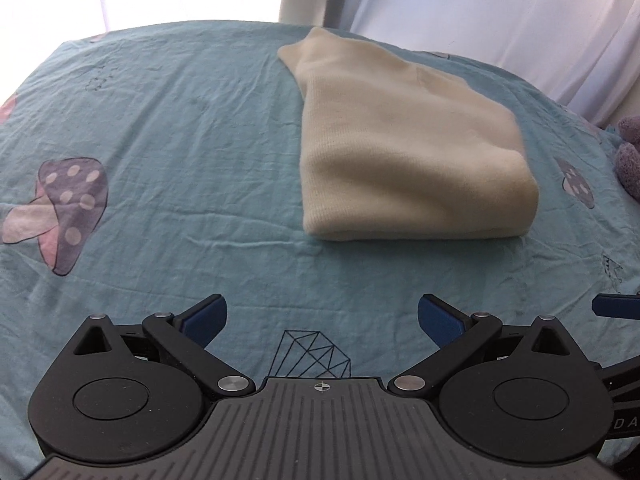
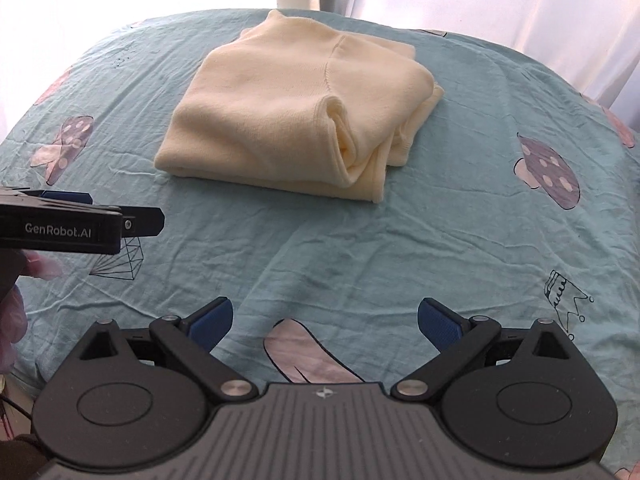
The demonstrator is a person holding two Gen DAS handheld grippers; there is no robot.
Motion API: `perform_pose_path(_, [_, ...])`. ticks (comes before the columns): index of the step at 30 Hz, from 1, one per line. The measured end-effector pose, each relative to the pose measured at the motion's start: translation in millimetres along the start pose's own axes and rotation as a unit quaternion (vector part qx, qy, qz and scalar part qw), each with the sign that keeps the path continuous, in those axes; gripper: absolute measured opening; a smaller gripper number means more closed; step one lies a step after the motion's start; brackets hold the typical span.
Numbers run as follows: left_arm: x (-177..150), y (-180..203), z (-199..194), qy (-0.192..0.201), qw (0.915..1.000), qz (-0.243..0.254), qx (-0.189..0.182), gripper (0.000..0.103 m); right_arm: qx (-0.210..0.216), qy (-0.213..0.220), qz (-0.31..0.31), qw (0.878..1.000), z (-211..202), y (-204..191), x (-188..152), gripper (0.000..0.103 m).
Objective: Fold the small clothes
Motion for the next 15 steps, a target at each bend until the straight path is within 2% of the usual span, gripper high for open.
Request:
perform_pose_path(8, [-0.2,-1.7,-9.2,0.019,0.9987,0.022,0.041,0.103,-0.009,0.015,0.007,1.0,-7.2,-4.7,3.1,0.099])
perform_pose_path(15, [-1.9,2.2,-8.8,0.019,0.9983,0.036,0.042,0.103,-0.04,0.01,0.026,0.999,-6.8,-0.6,6.0,0.099])
Point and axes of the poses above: each gripper's, at about its wrist camera, not at the fingertips, and z roughly the way its jaws point, y to its right, x to its top, the point moved 8 cm from there along z, roughly the way its jaws point, and after that the axes turned 10 degrees about -z, right-handed, at the moved point
